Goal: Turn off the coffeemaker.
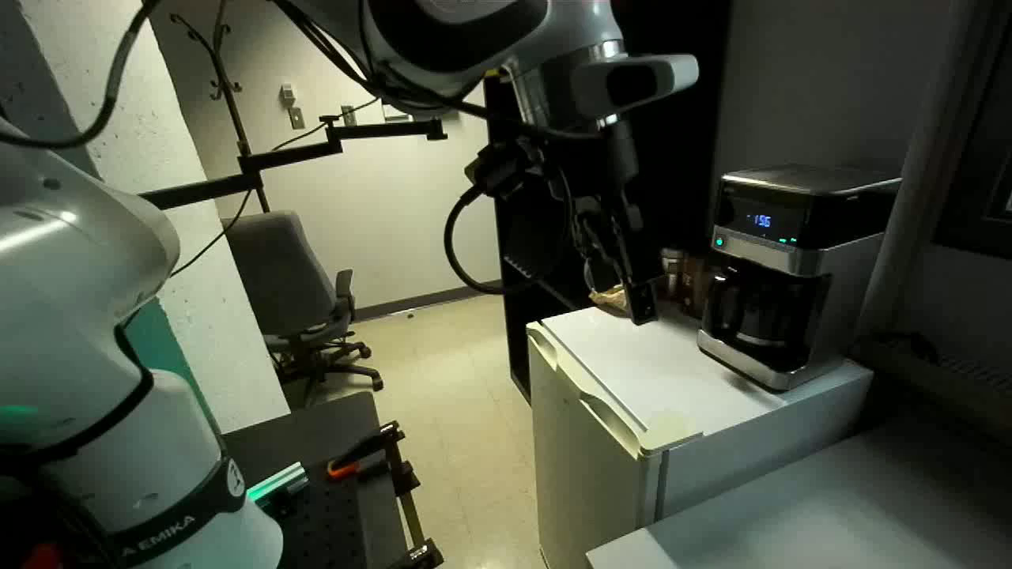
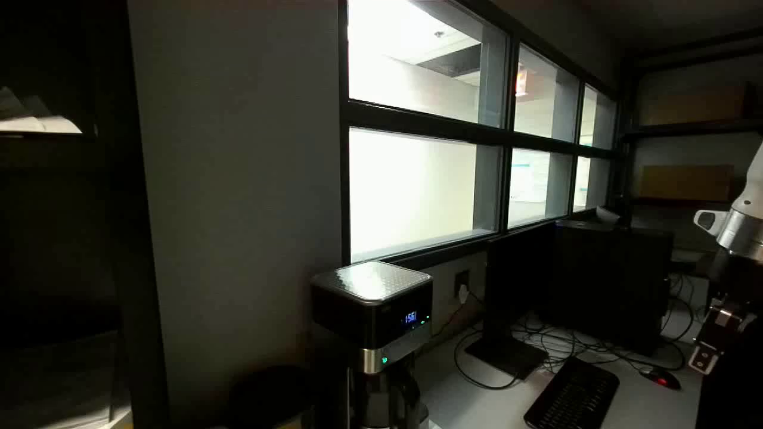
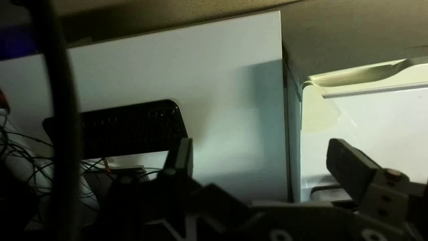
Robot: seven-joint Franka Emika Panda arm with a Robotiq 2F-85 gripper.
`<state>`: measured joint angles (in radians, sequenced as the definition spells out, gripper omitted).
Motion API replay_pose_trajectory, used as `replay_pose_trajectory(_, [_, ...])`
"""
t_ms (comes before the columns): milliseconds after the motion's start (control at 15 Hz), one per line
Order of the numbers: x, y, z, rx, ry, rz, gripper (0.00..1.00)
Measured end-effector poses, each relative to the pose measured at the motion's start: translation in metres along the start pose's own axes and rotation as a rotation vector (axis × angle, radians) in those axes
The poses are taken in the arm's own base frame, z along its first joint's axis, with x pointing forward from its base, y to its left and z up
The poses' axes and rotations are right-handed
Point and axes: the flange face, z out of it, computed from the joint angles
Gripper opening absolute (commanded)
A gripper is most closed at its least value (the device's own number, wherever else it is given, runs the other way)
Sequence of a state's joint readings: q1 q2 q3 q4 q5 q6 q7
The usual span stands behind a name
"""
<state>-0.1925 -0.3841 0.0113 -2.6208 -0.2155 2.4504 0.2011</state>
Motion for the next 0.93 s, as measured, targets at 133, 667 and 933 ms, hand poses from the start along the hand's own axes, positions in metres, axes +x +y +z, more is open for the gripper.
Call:
replay_pose_trajectory(133, [0.000, 0.000, 0.000, 0.000, 0.000, 0.000, 1.00])
replay_pose_trajectory(667, [0.000, 0.000, 0.000, 0.000, 0.000, -0.001, 1.00])
replay_pose_trajectory(933, [0.010, -0.017, 0.003, -0.017, 0.005, -0.061, 1.00])
